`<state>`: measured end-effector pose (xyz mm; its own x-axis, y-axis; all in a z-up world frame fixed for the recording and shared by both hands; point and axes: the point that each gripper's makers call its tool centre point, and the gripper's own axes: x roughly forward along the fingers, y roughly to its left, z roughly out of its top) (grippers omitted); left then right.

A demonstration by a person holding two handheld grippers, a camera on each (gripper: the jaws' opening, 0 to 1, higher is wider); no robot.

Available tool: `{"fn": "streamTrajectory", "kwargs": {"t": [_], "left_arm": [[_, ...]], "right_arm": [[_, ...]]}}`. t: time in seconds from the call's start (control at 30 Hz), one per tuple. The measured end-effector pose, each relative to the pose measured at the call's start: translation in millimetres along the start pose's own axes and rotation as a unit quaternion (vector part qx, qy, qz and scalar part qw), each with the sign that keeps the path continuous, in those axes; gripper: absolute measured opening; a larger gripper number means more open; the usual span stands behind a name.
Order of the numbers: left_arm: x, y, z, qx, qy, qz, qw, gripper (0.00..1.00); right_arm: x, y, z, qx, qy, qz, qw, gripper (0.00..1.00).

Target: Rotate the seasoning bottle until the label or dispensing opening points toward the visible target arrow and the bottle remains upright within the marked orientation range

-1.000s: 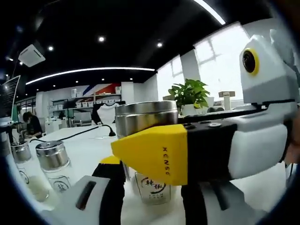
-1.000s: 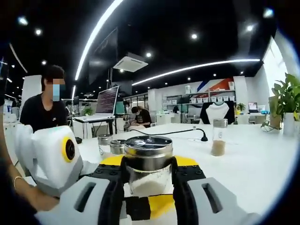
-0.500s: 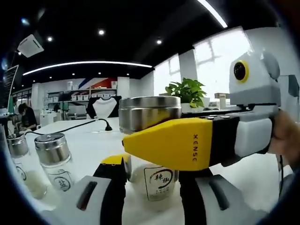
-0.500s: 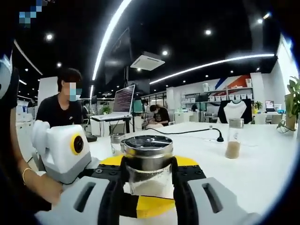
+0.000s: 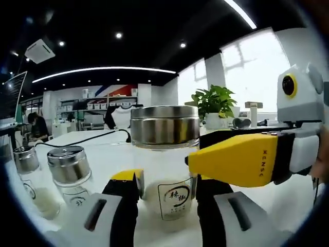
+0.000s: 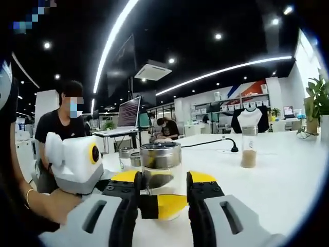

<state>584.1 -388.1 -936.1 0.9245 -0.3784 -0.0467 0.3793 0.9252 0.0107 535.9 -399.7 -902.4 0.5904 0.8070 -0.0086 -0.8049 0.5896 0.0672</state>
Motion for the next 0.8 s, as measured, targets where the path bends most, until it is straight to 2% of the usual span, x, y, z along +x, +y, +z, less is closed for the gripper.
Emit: {"fn": "streamTrajectory", "kwargs": {"t": [0.47, 0.8], "left_arm": [[-1.1, 21.8, -1.5, -0.010, 0.002, 0.031, 0.9995, 0.45], [-1.9, 22.3, -2.2, -0.008, 0.002, 0.037, 0.9993, 0.45]], "right_arm": [[-1.8, -6.4, -10.4, 0.021, 0.011, -0.005, 0.9997, 0.32], [-1.9, -9.8, -9.8, 0.026, 0.010, -0.012, 0.9995, 0.32]]}}
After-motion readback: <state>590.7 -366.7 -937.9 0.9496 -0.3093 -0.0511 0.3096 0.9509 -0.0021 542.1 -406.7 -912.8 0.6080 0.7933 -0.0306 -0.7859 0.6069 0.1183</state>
